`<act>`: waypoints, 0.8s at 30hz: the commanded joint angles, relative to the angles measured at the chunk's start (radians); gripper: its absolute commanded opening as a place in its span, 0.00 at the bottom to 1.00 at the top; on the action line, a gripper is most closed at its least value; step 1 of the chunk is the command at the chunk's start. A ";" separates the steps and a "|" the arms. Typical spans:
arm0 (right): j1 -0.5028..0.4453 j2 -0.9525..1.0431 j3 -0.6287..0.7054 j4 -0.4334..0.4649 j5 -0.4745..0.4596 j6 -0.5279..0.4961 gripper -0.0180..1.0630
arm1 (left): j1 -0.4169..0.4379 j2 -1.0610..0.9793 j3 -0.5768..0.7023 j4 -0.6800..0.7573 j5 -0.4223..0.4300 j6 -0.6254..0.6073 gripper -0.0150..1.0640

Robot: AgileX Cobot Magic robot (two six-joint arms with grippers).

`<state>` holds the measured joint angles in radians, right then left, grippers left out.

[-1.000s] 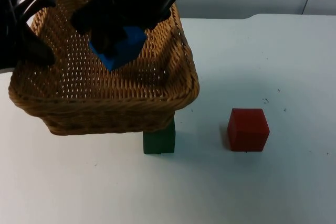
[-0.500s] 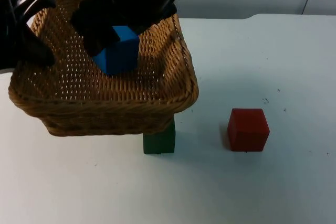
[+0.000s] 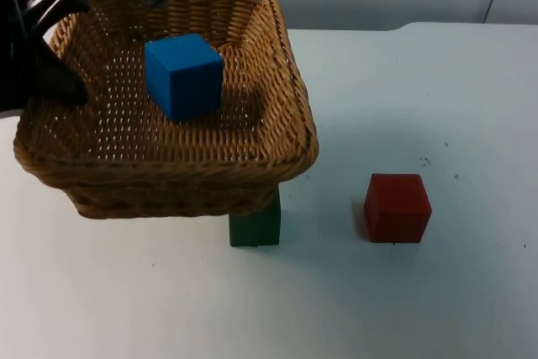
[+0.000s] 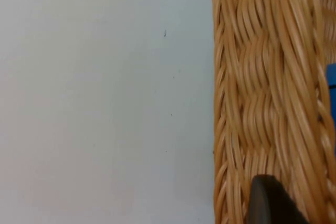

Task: Pick up the basket with the left hand and place the blue cube into the basket with the right hand.

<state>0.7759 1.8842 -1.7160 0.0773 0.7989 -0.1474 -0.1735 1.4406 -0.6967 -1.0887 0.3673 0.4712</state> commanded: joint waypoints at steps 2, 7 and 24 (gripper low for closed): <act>0.003 -0.088 -0.009 -0.037 0.060 -0.001 0.76 | 0.004 -0.013 -0.001 -0.022 0.003 0.006 0.01; 0.003 -0.162 -0.009 -0.084 0.125 0.037 0.72 | 0.059 -0.013 -0.001 -0.007 0.012 0.044 0.01; 0.003 -0.317 0.118 -0.077 0.140 0.037 0.71 | 0.201 0.076 -0.001 0.026 0.035 0.236 0.01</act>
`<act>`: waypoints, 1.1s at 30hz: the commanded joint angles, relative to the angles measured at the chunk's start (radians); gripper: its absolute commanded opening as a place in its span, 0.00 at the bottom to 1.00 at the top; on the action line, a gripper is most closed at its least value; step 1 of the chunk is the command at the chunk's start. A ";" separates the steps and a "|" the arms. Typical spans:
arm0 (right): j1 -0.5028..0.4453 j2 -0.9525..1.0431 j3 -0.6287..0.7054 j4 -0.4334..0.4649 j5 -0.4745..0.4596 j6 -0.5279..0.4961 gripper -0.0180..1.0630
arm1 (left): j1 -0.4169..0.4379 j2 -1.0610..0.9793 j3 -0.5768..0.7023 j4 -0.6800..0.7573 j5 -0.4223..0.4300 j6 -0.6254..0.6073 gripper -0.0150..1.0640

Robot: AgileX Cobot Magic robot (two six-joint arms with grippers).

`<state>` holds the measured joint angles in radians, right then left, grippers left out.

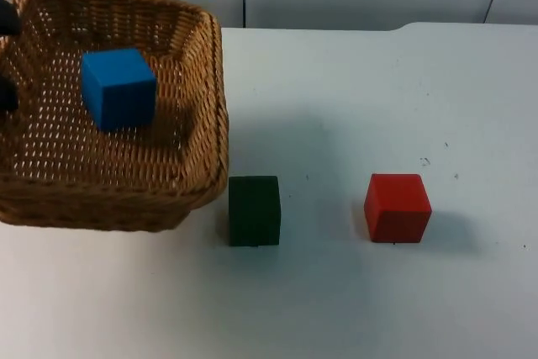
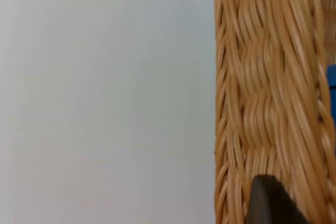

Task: Pick up the basket with the left hand and place the blue cube into the basket with the right hand.

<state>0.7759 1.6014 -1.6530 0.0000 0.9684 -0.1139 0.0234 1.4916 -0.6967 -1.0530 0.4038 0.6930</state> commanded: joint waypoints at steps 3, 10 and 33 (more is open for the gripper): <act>0.003 -0.067 0.119 0.000 -0.062 0.010 0.71 | 0.004 0.055 -0.001 -0.012 -0.018 0.014 0.01; 0.003 -0.190 0.318 0.000 -0.160 0.047 0.71 | 0.004 0.116 -0.001 -0.016 -0.082 0.038 0.01; 0.003 -0.487 0.525 0.000 -0.233 0.100 0.71 | 0.004 0.243 -0.001 -0.009 -0.253 0.117 0.01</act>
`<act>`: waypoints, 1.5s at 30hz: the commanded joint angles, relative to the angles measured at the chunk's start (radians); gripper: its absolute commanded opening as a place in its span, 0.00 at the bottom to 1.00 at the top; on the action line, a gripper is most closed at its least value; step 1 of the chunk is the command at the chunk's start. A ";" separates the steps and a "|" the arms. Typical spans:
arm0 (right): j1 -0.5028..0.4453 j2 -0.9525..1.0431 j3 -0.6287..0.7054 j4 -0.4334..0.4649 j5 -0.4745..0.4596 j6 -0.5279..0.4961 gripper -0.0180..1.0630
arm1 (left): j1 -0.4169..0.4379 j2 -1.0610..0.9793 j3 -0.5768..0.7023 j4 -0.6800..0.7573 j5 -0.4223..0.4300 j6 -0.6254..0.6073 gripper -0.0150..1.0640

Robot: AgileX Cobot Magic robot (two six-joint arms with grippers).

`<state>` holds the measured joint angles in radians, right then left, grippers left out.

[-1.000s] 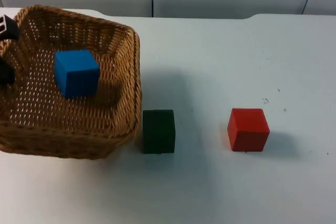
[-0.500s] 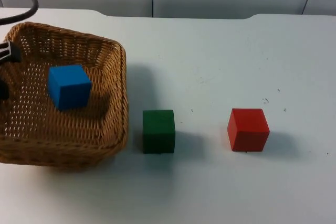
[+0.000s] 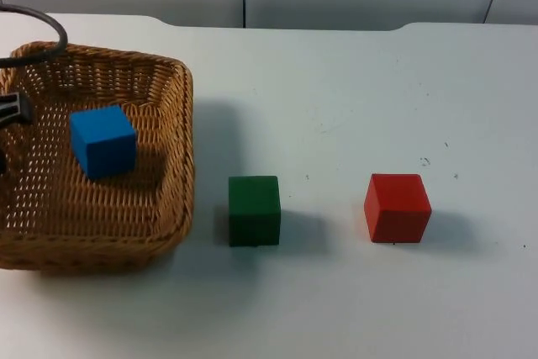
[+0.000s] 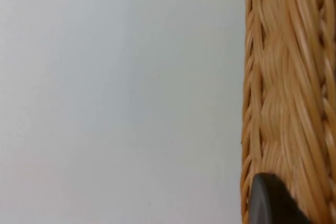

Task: Pick up the basket with the left hand and place the blue cube into the basket with the right hand.

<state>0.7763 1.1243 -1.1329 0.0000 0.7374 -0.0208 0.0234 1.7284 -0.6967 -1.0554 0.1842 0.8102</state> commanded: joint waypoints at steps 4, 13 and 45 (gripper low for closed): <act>0.003 -0.021 0.005 0.000 0.009 0.014 0.71 | 0.004 0.028 -0.001 -0.004 -0.048 0.000 0.01; 0.003 -0.023 0.036 0.000 0.013 0.014 0.71 | 0.004 0.041 -0.001 0.077 -0.081 0.000 0.20; 0.003 -0.032 0.060 0.000 -0.072 -0.055 0.71 | 0.004 -0.567 -0.001 0.123 0.156 -0.028 0.74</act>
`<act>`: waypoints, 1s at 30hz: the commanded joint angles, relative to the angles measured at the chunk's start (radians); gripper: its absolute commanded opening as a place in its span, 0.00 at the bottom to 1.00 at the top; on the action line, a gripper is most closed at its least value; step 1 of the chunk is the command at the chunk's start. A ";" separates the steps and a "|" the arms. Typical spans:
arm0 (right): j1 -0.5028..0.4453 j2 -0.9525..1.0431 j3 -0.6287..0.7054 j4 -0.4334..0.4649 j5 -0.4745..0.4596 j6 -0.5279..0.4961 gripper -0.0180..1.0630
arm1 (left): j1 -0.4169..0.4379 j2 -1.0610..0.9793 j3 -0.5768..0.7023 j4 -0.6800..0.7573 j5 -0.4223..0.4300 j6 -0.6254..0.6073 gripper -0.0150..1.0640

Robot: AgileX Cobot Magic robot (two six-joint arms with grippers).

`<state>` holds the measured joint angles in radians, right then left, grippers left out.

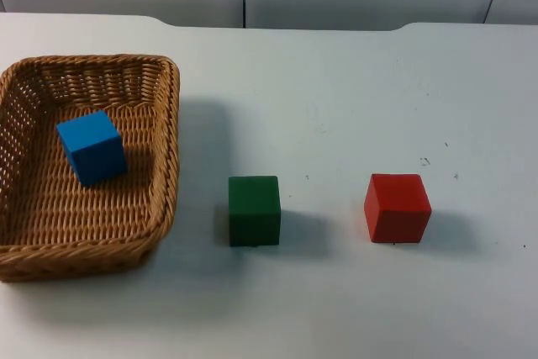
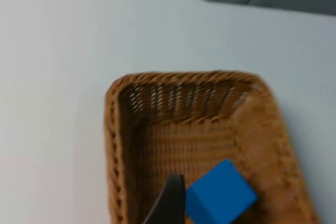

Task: Pick up the basket with the left hand and place the blue cube into the basket with the right hand.

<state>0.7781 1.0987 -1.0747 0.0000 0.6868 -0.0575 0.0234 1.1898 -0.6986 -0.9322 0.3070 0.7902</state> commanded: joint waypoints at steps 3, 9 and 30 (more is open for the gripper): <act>0.001 -0.008 0.004 0.000 -0.023 -0.060 0.71 | 0.004 -0.204 0.002 0.025 0.136 -0.008 0.74; 0.001 -0.088 0.155 0.000 -0.142 -0.067 0.71 | 0.004 -0.491 0.042 0.056 0.251 -0.014 0.74; 0.001 -0.580 0.467 -0.006 -0.044 -0.047 0.71 | 0.004 -1.098 0.176 0.710 0.601 -0.654 0.74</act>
<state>0.7781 0.5457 -0.6119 0.0000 0.6186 -0.1070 0.0234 0.1122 -0.5232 -0.2889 0.8637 0.1990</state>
